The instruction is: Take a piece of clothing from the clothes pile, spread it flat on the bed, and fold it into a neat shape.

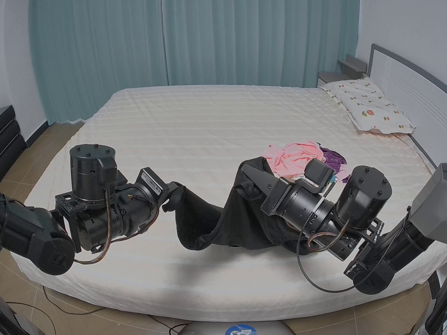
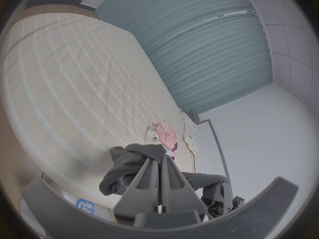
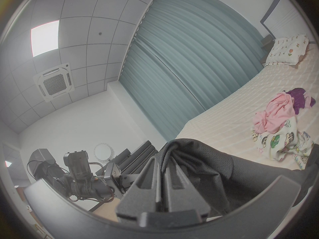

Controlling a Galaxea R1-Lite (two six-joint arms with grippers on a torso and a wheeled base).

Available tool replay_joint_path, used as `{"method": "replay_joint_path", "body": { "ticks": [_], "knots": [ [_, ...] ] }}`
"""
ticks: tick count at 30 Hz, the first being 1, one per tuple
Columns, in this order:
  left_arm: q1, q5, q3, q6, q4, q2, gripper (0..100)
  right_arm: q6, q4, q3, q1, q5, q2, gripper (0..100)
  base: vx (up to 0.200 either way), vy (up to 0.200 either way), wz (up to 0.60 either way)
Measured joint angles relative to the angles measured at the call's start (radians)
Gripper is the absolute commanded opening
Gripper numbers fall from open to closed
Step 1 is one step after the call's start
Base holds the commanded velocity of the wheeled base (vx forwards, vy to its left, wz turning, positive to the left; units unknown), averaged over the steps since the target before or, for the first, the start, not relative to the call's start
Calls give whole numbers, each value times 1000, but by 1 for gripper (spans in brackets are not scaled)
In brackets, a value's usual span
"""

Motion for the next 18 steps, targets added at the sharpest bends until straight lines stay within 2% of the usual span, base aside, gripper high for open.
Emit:
{"method": "replay_joint_path", "body": {
  "ticks": [18],
  "knots": [
    [10,-1,8,1,1,-24,0,0,1,-12,3,-1,8,0,0,200,0]
  ]
}}
